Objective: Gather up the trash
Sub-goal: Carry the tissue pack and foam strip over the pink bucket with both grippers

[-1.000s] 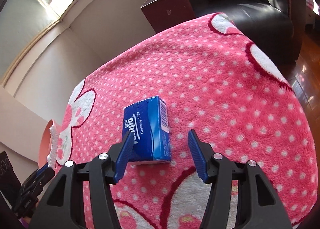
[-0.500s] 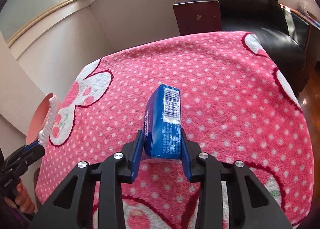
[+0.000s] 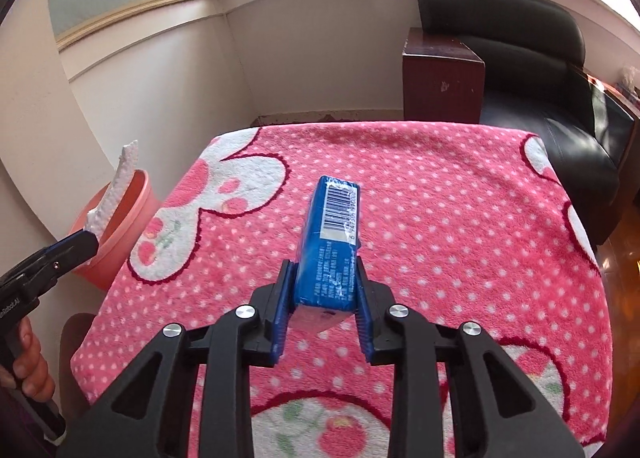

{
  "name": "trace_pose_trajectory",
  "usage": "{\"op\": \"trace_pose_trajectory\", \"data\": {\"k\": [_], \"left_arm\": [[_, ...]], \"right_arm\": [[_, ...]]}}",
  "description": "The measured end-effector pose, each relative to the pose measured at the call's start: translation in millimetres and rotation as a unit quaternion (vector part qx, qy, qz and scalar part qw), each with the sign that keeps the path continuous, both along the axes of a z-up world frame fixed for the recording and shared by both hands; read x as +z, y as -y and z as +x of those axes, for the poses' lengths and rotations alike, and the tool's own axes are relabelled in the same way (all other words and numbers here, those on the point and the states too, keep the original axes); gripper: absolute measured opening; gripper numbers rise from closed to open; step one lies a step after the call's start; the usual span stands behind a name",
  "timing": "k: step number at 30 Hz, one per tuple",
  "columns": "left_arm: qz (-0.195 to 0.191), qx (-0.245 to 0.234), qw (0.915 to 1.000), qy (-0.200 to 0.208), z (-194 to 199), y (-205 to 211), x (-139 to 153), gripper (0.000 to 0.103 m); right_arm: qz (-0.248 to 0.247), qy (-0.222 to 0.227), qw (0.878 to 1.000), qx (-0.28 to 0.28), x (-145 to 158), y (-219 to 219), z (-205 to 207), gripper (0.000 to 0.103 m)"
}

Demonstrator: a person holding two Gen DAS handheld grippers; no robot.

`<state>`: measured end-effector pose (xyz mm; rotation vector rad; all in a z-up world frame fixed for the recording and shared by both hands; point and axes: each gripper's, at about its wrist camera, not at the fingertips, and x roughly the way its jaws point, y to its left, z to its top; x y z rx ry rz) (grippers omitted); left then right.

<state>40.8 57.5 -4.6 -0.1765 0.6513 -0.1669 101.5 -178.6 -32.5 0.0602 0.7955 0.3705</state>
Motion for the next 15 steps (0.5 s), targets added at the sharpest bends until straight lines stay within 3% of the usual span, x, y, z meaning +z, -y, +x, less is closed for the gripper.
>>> {"op": "trace_pose_trajectory", "data": {"k": [7,15], "left_arm": [[0.008,0.061,0.9976,0.033,-16.7,-25.1,17.8,0.033],[0.018,0.149,0.9873,0.052,-37.0,-68.7,29.8,0.033]], "right_arm": [[-0.009,0.058,0.996,0.061,29.8,-51.1,-9.9,0.029],[0.002,0.117,0.985,0.129,57.4,-108.8,-17.6,0.029]]}}
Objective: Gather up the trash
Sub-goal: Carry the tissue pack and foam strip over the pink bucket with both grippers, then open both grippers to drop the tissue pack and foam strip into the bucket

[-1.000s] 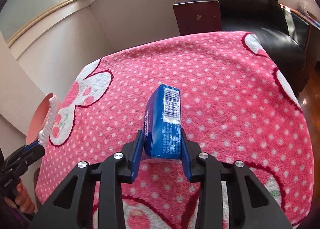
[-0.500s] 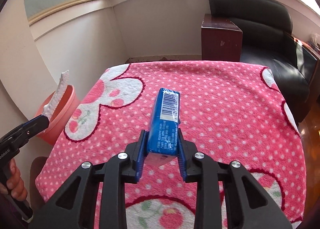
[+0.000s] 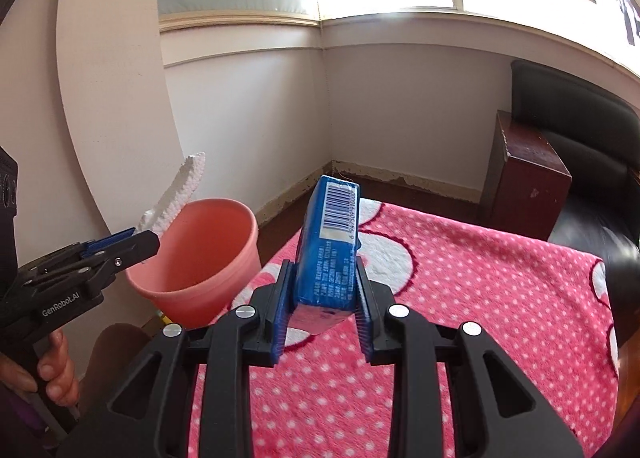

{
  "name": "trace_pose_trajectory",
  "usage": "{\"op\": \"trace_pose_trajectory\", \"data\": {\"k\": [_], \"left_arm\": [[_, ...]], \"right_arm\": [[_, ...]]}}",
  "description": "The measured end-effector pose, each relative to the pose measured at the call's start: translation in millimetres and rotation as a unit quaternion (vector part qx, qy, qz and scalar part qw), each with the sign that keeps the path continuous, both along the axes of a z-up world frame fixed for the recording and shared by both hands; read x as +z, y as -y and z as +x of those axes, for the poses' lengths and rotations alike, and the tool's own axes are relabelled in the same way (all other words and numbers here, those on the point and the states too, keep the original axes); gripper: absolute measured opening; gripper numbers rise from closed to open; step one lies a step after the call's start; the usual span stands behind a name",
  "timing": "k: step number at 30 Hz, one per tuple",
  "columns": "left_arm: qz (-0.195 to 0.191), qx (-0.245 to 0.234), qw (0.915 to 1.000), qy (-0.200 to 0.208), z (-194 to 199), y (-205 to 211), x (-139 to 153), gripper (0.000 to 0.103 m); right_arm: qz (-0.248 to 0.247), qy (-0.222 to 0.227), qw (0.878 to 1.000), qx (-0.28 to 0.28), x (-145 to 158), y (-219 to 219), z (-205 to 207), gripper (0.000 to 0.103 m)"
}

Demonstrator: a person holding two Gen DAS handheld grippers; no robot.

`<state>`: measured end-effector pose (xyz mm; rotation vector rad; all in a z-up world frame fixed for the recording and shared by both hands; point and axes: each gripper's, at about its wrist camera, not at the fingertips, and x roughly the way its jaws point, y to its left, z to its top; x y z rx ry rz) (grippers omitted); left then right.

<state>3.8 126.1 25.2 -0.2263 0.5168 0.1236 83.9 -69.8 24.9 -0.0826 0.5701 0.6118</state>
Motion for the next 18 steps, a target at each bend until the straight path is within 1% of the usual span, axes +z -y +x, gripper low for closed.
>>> {"op": "trace_pose_trajectory", "data": {"k": [8,18], "left_arm": [[0.017,0.074,0.9970,0.014,-16.1,-37.1,8.9,0.033],[0.027,0.129,0.9911,0.019,-28.7,-70.1,8.1,0.034]], "right_arm": [[0.009,0.031,0.998,0.057,11.6,-52.4,-8.1,0.029],[0.011,0.050,0.994,0.099,18.0,-102.5,-14.7,0.029]]}}
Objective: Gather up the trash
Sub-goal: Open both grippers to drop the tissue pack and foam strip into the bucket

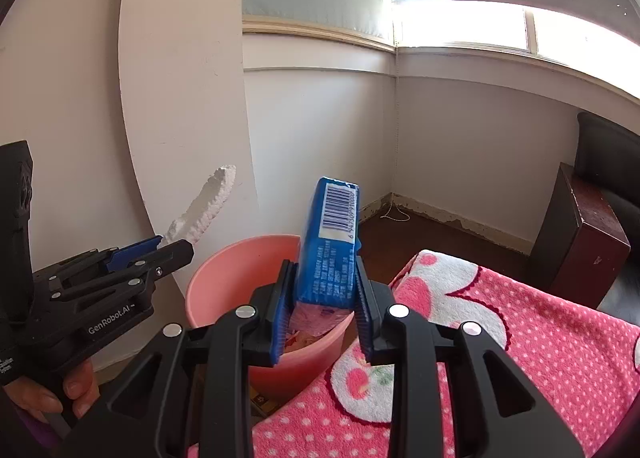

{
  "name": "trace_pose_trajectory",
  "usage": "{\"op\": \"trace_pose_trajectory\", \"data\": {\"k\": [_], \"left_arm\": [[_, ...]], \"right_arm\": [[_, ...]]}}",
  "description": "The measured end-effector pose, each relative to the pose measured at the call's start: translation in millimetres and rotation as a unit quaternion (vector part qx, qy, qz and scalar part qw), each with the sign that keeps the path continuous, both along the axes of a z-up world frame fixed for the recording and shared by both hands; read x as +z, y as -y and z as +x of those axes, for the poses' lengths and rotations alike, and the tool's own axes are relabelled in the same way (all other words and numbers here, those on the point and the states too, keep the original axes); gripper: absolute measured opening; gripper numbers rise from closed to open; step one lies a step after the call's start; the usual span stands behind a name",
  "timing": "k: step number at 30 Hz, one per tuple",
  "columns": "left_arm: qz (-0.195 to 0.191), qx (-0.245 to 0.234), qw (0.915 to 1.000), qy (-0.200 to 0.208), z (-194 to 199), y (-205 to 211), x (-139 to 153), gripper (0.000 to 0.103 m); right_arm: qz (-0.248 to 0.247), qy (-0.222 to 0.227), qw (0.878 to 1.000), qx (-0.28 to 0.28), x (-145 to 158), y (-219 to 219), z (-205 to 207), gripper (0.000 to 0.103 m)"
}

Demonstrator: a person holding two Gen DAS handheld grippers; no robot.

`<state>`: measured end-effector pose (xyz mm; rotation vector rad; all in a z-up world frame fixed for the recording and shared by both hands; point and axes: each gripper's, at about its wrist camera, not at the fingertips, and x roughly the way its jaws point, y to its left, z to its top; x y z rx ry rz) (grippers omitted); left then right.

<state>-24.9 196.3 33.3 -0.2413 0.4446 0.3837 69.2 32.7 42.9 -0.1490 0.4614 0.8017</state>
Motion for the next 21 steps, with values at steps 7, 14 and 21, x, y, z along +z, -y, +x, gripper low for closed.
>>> {"op": "trace_pose_trajectory", "data": {"k": [7,14,21], "left_arm": [[-0.004,0.026,0.9996,-0.008,-1.3,-21.1,-10.0,0.033],[-0.016,0.035,0.9990,-0.021,6.9,-40.5,-21.8,0.034],[-0.022,0.034,0.9982,-0.045,13.6,-44.5,-37.2,0.034]], "right_arm": [[-0.004,0.015,1.000,0.013,2.1,-26.5,-3.6,0.029],[-0.015,0.013,1.000,0.018,-2.1,-38.7,-1.1,0.029],[-0.027,-0.001,0.999,0.018,-11.0,-43.0,1.8,0.029]]}}
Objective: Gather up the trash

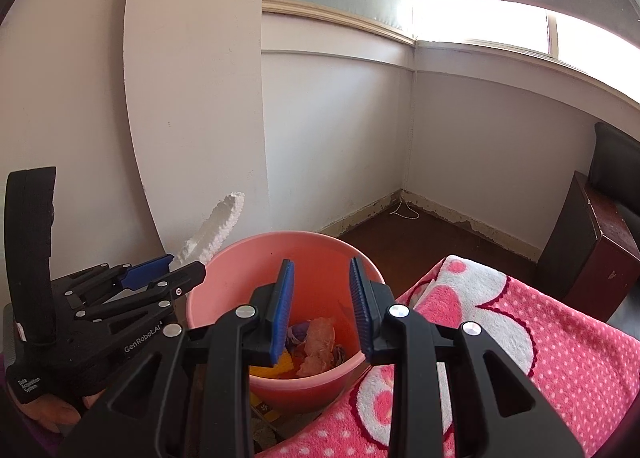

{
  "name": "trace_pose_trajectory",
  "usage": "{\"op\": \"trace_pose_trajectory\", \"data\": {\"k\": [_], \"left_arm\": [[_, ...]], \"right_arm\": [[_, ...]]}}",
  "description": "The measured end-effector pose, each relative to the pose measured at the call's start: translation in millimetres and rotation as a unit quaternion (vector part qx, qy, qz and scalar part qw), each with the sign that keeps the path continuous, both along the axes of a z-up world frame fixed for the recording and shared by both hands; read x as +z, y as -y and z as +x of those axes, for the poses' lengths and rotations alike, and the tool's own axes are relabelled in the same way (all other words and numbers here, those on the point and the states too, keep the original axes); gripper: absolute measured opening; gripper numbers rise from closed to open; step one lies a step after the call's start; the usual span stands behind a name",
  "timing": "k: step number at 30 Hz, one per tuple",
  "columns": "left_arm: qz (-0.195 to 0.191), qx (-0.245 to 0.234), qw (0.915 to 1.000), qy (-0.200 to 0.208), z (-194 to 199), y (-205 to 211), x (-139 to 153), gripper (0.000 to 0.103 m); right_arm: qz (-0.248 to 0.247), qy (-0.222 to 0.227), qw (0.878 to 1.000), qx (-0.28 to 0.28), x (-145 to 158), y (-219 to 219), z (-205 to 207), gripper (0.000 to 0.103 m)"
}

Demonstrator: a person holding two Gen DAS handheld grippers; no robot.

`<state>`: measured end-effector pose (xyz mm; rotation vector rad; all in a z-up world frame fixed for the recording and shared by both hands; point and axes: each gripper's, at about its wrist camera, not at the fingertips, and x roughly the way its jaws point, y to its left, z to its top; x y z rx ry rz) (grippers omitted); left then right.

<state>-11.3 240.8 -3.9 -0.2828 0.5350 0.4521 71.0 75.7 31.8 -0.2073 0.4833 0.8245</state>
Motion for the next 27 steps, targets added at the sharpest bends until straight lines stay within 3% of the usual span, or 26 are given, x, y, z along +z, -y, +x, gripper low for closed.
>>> {"op": "trace_pose_trajectory", "data": {"k": [12,16,27], "left_arm": [[-0.010,0.000,0.9994,-0.032,21.8,-3.8,-18.0,0.035],[-0.012,0.005,0.9993,-0.034,23.9,-3.4,-20.1,0.043],[-0.008,0.002,0.9994,-0.033,24.3,1.1,-16.6,0.047]], "right_arm": [[-0.009,-0.023,1.000,-0.001,-11.8,0.6,4.8,0.029],[-0.009,-0.029,1.000,-0.003,-14.0,1.5,6.4,0.029],[-0.007,-0.039,0.999,-0.006,-17.5,5.8,9.4,0.029]]}}
